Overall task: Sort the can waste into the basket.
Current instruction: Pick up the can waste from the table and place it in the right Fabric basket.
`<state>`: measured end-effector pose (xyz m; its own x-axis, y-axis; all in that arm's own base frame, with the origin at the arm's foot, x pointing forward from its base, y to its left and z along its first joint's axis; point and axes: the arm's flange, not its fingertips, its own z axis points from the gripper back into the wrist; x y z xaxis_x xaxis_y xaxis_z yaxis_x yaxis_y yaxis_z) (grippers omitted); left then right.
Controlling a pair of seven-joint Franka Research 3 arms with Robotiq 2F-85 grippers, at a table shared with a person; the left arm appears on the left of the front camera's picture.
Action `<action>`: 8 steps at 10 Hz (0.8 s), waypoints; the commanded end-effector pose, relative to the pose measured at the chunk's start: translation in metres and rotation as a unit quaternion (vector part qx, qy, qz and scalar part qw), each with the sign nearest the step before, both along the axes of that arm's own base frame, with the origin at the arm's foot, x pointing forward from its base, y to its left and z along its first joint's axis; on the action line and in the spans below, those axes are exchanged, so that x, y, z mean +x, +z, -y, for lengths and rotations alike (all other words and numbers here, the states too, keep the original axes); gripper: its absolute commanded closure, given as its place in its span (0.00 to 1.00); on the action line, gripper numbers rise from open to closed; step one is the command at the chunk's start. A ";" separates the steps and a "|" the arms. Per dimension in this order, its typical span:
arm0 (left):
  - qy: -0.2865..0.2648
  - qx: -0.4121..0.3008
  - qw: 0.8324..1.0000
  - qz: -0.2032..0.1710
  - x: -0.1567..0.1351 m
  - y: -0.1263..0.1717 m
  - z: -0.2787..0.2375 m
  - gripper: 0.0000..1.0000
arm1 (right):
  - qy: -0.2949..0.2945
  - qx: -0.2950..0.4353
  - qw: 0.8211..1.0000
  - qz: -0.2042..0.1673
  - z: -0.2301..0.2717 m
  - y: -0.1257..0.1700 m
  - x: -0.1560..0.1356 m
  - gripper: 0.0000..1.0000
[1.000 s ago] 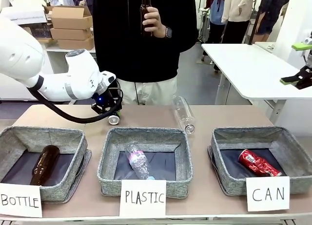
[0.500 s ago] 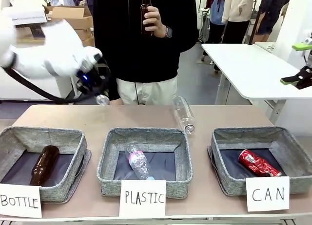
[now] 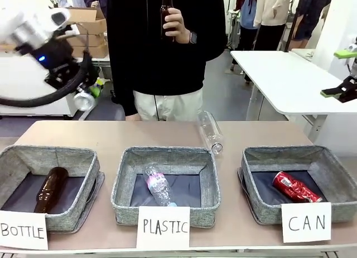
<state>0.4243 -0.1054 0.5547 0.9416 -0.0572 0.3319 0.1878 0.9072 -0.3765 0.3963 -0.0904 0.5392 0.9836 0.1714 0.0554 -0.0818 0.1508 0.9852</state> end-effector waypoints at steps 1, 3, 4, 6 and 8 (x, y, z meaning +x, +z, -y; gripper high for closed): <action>-0.076 -0.012 0.994 0.081 -0.085 -0.029 -0.018 1.00 | 0.008 -0.001 1.000 0.010 0.002 0.001 -0.002 0.00; -0.044 0.003 0.999 0.028 -0.045 -0.013 -0.005 1.00 | 0.008 -0.001 1.000 0.010 0.002 0.001 -0.002 0.00; -0.044 0.003 0.999 0.028 -0.045 -0.013 -0.005 1.00 | 0.008 -0.001 1.000 0.010 0.002 0.001 -0.002 0.00; -0.044 0.003 0.999 0.028 -0.045 -0.013 -0.005 1.00 | 0.008 -0.001 1.000 0.010 0.002 0.001 -0.002 0.00; -0.044 0.003 0.999 0.028 -0.045 -0.013 -0.005 1.00 | 0.008 -0.001 1.000 0.010 0.002 0.001 -0.002 0.00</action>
